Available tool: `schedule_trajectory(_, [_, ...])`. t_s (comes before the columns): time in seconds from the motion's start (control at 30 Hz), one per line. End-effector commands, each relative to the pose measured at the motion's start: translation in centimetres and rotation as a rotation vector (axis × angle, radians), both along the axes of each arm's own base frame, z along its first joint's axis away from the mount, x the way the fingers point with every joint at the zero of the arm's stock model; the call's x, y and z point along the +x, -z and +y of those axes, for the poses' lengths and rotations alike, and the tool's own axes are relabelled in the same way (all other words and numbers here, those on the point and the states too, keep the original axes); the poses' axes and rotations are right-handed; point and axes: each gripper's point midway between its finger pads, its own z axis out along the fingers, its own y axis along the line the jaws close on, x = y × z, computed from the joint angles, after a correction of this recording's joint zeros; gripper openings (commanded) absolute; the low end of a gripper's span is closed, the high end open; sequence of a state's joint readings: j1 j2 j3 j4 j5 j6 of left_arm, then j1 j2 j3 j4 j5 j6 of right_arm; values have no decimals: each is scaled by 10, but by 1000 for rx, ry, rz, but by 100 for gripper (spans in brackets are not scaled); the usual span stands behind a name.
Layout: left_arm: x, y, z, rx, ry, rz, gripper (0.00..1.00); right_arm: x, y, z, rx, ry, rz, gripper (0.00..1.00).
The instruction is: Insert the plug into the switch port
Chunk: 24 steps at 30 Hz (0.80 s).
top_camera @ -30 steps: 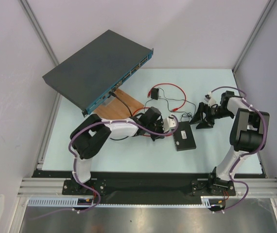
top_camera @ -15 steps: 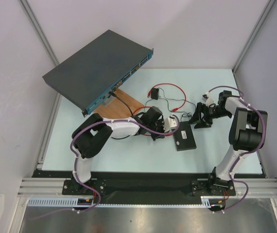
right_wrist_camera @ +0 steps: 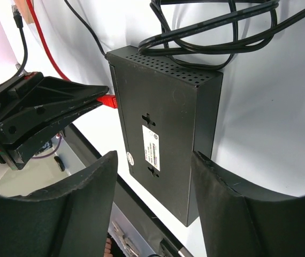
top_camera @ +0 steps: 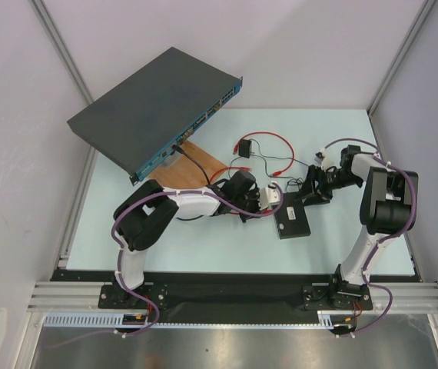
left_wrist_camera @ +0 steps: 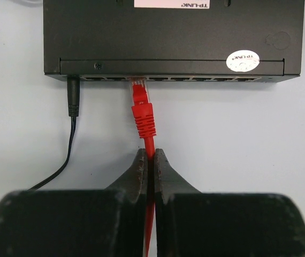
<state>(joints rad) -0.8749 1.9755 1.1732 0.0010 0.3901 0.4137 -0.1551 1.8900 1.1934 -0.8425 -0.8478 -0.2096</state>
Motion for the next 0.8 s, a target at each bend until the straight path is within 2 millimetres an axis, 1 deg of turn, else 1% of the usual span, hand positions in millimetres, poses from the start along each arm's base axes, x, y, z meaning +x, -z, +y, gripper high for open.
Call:
schedule_trajectory(0.0, [2,-29,-12,-80,59,-77,0,10,-6,5,28,-6,-27,61])
schedule_trajectory(0.07, [3,-28,-13,-76,62,-87,0,10,-6,8,32,-14,-30,58])
schedule_trajectory(0.1, [4,-27,-13,-74,61,-87,0,10,-5,10,32,-22,-30,55])
schedule_trajectory(0.23, [7,-28,-17,-77,60,-95,0,11,-3,16,35,-36,-35,47])
schedule_trajectory(0.43, [7,-29,-24,-83,65,-96,0,9,1,26,32,-62,-25,41])
schedule_trajectory(0.6, [8,-27,-30,-88,61,-86,0,-1,4,36,37,-83,2,36])
schedule_trajectory(0.63, [9,-31,-34,-97,61,-88,0,-4,4,39,38,-90,10,36])
schedule_trajectory(0.73, [12,-33,-42,-111,49,-78,0,-12,4,45,48,-91,29,34])
schedule_trajectory(0.77, [13,-34,-44,-116,47,-76,0,-18,5,49,52,-97,45,34])
